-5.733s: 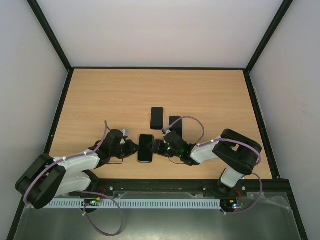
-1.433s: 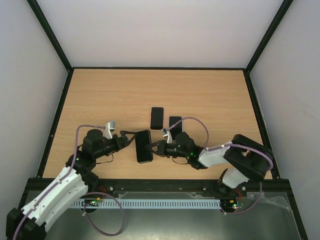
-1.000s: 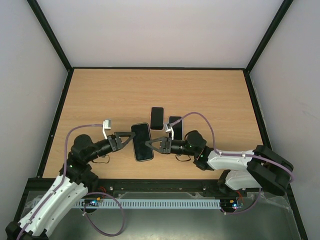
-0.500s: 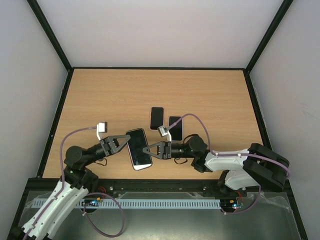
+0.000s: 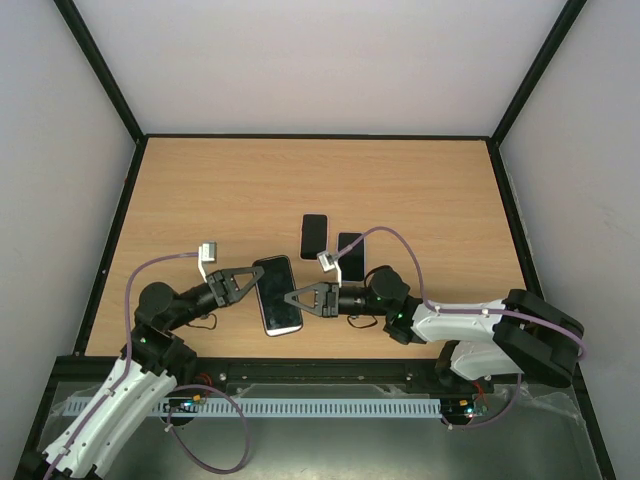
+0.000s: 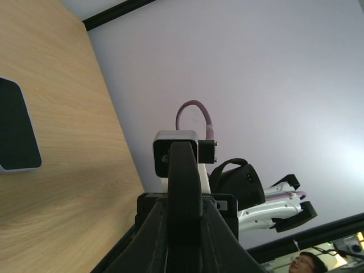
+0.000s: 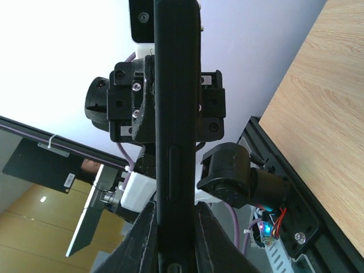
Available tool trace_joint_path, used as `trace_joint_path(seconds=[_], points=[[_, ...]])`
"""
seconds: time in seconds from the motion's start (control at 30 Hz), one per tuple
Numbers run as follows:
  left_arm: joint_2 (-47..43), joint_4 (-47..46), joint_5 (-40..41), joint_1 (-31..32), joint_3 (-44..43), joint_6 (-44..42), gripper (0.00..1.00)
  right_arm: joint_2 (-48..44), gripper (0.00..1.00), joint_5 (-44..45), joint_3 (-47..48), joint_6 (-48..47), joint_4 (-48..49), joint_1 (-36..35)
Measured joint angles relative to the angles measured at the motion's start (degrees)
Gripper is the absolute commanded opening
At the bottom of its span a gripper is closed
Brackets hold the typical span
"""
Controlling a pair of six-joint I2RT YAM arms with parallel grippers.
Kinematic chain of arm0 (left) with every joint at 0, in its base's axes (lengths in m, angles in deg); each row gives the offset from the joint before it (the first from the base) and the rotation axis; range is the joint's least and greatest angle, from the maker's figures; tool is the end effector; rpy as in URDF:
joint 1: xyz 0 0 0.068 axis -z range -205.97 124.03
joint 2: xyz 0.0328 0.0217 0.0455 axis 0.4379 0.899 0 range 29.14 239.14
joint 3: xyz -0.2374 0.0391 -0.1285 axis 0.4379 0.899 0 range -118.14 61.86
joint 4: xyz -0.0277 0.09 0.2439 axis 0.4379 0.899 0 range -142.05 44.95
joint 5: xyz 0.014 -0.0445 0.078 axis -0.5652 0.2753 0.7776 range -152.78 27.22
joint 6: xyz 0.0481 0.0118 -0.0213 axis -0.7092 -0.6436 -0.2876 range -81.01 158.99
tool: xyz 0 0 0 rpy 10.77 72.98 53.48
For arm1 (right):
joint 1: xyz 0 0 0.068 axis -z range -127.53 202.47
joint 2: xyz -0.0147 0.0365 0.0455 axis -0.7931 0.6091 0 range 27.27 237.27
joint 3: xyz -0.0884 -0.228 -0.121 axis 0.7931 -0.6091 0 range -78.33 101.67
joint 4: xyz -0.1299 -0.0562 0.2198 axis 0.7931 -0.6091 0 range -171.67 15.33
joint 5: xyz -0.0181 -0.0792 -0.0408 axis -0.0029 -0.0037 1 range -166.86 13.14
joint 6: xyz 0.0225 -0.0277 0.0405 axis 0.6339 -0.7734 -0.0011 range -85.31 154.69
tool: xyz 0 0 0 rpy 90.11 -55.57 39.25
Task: Put the phone into the phone case
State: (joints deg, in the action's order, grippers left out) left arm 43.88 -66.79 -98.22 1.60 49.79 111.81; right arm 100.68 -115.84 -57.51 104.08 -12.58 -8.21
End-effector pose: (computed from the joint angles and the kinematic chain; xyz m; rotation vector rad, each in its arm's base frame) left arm 0.0906 -0.0706 0.2508 -0.0313 1.6867 -1.8112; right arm 0.0987 0.2215 0.2251 -0.6110 1.8436 2.1868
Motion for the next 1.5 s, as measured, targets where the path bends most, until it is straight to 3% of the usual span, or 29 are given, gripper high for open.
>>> trace_joint_path(seconds=[0.17,0.43,0.57,0.7,0.8,0.9,1.0,1.27,1.5], points=[[-0.17,0.79,0.68,-0.07,0.0,0.26,0.52,-0.17,0.09,2.05,0.22,-0.46,-2.54,-0.5],[0.02,-3.74,-2.03,-0.09,3.45,2.62,0.69,-0.55,0.1,9.55,-1.29,1.81,-2.8,-1.16],[-0.02,-5.25,-4.15,-0.07,6.27,3.45,0.69,-0.92,0.1,13.75,-1.29,2.47,-3.45,-1.09],[2.01,-6.62,-6.84,-0.07,7.02,3.5,0.62,-2.05,0.11,17.51,-1.29,2.8,-4.04,-1.05],[2.82,-6.78,-8.15,-0.07,7.04,3.32,0.45,-2.95,0.11,20.83,-1.29,2.58,-4.9,-0.87],[3.21,-7.13,-9.44,-0.07,7.04,3.04,0.18,-3.02,0.11,22.95,-1.27,2.56,-5.18,-0.81],[5.05,-5.25,-10.54,-0.17,6.49,0.79,0.03,-2.91,0.11,23.71,-1.11,2.49,-5.09,-0.79],[7.21,4.28,-10.82,-0.22,2.21,-7.08,0.04,-2.58,0.11,24.68,-1.36,2.56,-6.4,-0.7],[7.39,8.81,-10.03,-0.22,1.27,-8.33,0.42,-2.58,0.11,23.15,-1.46,1.62,-6.91,-0.66]])
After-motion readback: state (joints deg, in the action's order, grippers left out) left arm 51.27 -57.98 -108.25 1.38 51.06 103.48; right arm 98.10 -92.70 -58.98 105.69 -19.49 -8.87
